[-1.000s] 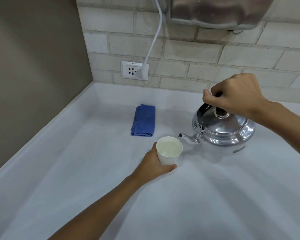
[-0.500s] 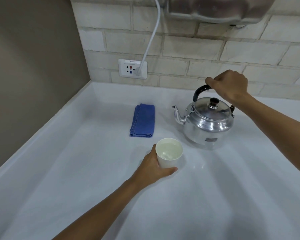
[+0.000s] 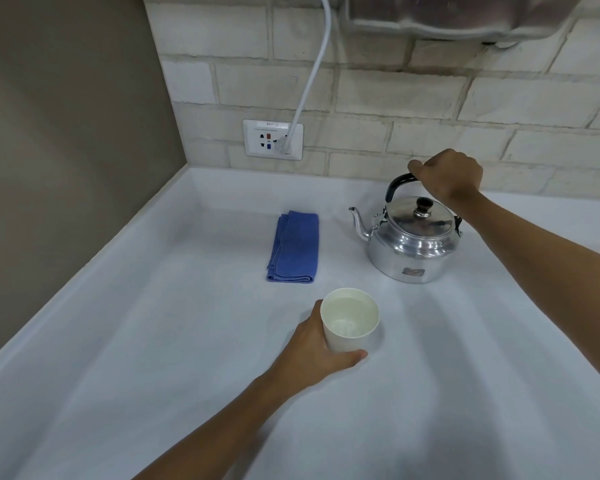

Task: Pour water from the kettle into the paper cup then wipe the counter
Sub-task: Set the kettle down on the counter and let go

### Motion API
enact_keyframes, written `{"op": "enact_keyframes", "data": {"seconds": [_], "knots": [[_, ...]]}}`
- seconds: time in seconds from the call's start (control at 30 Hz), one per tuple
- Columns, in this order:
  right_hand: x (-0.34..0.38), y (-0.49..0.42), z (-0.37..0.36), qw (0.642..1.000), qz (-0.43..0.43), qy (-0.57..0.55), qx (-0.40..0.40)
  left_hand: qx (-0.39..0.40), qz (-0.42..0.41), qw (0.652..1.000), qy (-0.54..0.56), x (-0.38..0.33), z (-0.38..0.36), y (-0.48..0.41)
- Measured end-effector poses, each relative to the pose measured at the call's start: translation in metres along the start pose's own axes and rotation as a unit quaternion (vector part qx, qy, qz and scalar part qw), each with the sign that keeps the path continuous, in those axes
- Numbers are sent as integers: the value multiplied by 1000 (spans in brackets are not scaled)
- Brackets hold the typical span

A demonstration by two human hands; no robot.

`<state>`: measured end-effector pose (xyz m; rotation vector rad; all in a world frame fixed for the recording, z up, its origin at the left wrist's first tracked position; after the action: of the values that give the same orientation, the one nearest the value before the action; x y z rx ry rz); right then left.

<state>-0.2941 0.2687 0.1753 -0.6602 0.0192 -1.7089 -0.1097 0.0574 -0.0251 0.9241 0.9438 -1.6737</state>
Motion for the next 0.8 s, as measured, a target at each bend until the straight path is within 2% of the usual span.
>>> {"op": "enact_keyframes", "data": {"seconds": [0.27, 0.43, 0.57, 0.67, 0.73, 0.8], "knots": [[-7, -4, -10, 1000, -18, -12, -1, -3, 1, 1000, 1, 0, 0, 0], [1, 6, -9, 999, 36, 23, 19, -3, -8, 1000, 3, -3, 1, 0], [10, 50, 14, 990, 108, -20, -88, -8, -13, 1000, 1, -4, 2, 0], [-3, 102, 29, 979, 93, -119, -134, -1, -15, 1000, 0, -6, 2, 1], [-16, 135, 16, 984, 73, -136, -90, 7, -15, 1000, 1, -7, 2, -1], [-29, 170, -10, 992, 59, -107, -10, 30, -15, 999, -6, -8, 1, -2]]}}
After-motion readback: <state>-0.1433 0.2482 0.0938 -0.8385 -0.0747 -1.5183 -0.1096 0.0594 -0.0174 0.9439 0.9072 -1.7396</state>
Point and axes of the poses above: each hand's wrist, its own y-axis away from the middle knuckle, its own z-axis out of the back of the hand, x = y × z, the point moved 10 cm from there along -y, towards the middle knuckle, and after that the axes turned 7 degrees about -z, right-handed, at the moved point
